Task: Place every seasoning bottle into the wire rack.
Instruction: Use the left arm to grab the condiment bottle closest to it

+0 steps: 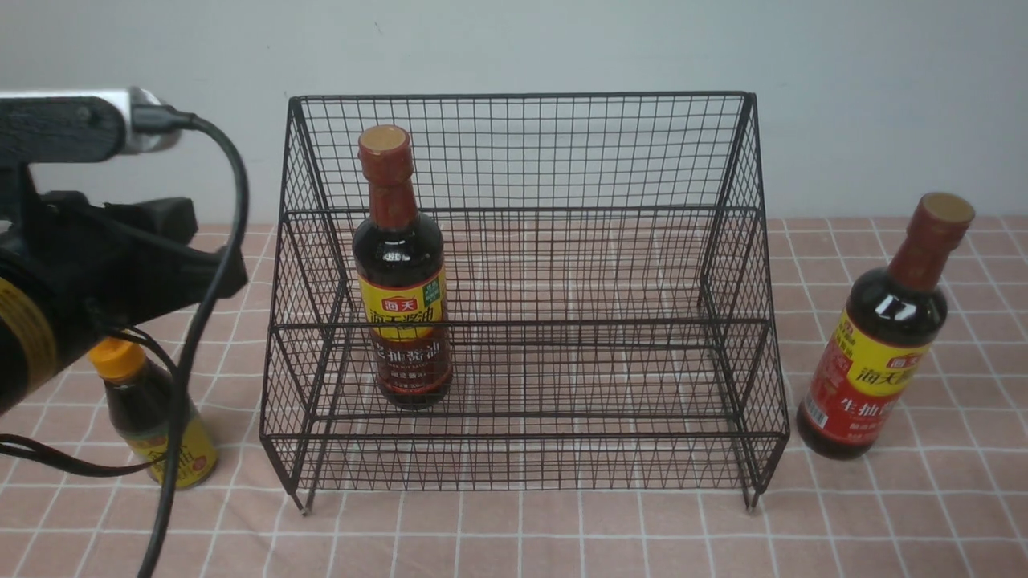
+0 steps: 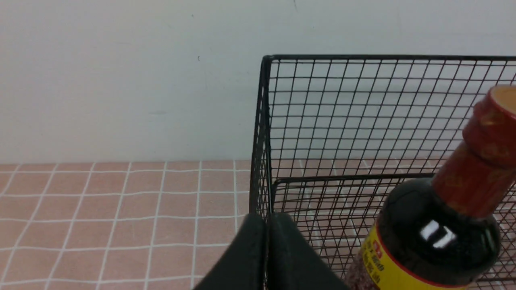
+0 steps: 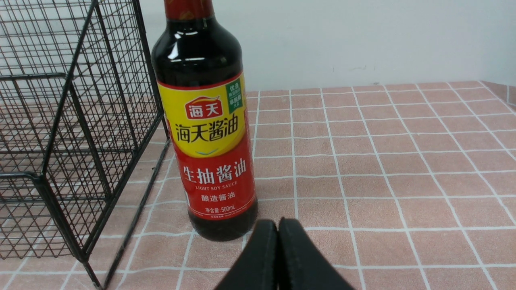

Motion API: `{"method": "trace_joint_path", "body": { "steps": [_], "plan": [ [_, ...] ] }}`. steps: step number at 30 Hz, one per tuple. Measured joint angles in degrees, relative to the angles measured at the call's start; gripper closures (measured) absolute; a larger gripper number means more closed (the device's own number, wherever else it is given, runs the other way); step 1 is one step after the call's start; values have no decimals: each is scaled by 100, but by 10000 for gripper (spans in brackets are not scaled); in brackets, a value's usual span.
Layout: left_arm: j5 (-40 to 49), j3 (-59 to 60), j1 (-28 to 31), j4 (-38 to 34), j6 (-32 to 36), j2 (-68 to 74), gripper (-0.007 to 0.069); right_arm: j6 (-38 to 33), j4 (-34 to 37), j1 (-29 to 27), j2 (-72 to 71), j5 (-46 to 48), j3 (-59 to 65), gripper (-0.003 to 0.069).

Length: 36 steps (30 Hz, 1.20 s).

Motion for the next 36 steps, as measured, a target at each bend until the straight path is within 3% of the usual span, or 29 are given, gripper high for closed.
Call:
{"method": "trace_joint_path", "body": {
  "steps": [4,16,21,28,36],
  "plan": [
    [26,0,257,42,0,-48,622,0,0,0,0,0,0,673],
    [-282,0,2058,191,174,-18,610,0,0,0,0,0,0,673],
    [-894,0,2099,512,22,-16,610,0,0,0,0,0,0,673],
    [-1309,0,2093,1544,-300,-67,610,0,0,0,0,0,0,673],
    [-1400,0,2093,2574,-1456,-67,610,-4,0,0,0,0,0,673]
  ]
}}
